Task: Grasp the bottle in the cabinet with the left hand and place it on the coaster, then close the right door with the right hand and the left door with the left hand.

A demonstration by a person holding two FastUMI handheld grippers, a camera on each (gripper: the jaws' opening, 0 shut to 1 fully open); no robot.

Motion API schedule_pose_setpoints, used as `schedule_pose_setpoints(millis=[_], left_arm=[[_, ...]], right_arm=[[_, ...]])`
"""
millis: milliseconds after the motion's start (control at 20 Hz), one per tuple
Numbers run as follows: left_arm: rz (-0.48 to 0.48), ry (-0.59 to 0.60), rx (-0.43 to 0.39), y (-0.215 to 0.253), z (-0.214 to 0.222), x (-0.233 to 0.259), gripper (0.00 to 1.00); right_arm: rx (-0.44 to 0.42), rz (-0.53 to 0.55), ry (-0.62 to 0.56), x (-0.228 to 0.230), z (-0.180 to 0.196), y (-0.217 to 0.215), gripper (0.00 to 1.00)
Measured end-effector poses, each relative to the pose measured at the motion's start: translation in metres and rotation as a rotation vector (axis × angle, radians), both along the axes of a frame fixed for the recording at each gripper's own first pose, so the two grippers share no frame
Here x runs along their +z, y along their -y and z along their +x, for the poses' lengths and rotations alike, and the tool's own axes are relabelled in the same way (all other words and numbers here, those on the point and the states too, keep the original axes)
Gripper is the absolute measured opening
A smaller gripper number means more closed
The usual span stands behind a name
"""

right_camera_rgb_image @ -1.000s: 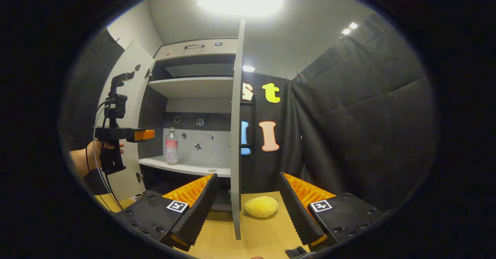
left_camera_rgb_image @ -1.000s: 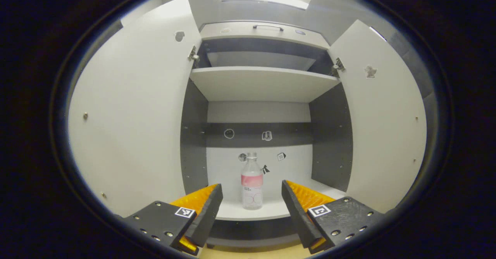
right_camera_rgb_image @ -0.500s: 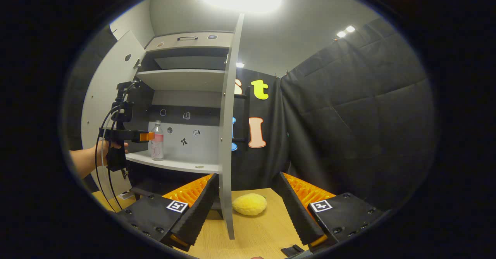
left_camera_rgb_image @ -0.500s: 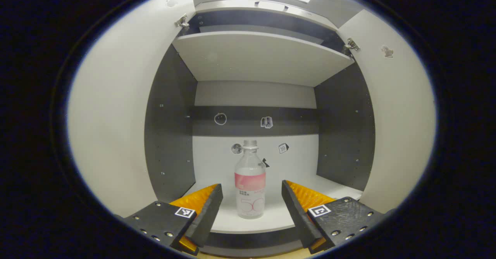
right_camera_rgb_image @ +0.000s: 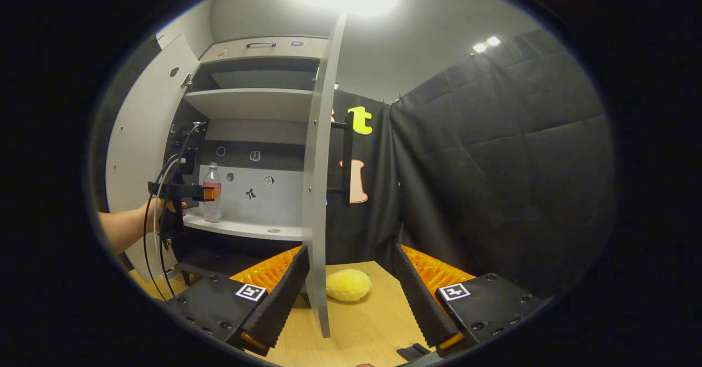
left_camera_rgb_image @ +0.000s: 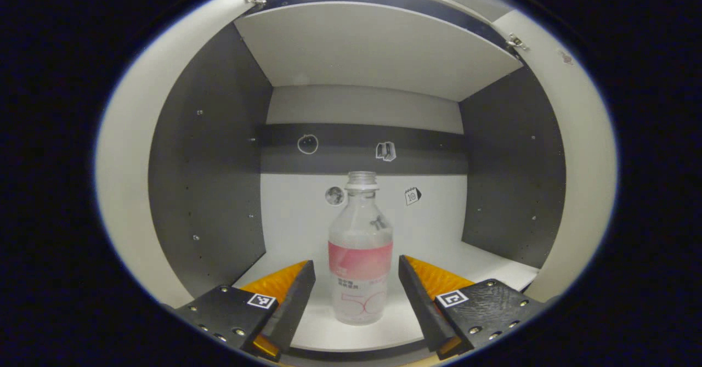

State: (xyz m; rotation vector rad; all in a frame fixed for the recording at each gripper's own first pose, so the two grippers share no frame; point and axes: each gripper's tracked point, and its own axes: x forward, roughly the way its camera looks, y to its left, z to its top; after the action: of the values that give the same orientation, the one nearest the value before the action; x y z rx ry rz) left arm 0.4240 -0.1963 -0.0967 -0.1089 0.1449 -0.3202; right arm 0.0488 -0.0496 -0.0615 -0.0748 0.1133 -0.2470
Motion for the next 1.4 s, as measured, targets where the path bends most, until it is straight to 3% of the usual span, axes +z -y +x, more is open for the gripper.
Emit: schedule_pose_setpoints(millis=[150,200,300,350,400,650,700,900,1400], left_arm=[[0.004,-0.03,-0.003,0.004,0.009,-0.013,0.9],[0.008,-0.036,-0.002,0.005,0.011,-0.017,0.96],[0.018,-0.046,0.001,0.005,0.017,-0.024,0.89],[0.021,-0.042,0.017,0.003,0.021,-0.024,0.93],[0.02,-0.047,0.015,0.003,0.021,-0.024,0.71],[-0.002,-0.046,0.027,-0.003,0.009,-0.015,0.71],[-0.015,-0.038,0.028,-0.005,0.004,-0.01,0.75],[-0.028,0.004,0.034,-0.013,-0.018,0.009,0.71],[-0.006,0.065,0.037,-0.02,-0.1,0.029,0.71]], right_arm=[[-0.002,-0.004,-0.007,-0.002,-0.001,0.001,0.98],[-0.003,-0.007,-0.011,-0.002,-0.001,0.002,0.98],[-0.002,-0.004,-0.016,-0.003,-0.003,0.005,0.98],[-0.002,0.001,-0.019,-0.003,-0.004,0.007,0.98],[-0.001,0.004,-0.02,-0.004,-0.005,0.008,0.98],[0.025,0.001,-0.019,-0.001,-0.01,0.008,0.96],[0.034,0.002,-0.018,-0.001,-0.011,0.007,0.96],[0.072,0.015,-0.016,0.0,-0.016,0.006,0.98],[0.192,0.05,-0.008,0.003,-0.031,0.008,0.98]])
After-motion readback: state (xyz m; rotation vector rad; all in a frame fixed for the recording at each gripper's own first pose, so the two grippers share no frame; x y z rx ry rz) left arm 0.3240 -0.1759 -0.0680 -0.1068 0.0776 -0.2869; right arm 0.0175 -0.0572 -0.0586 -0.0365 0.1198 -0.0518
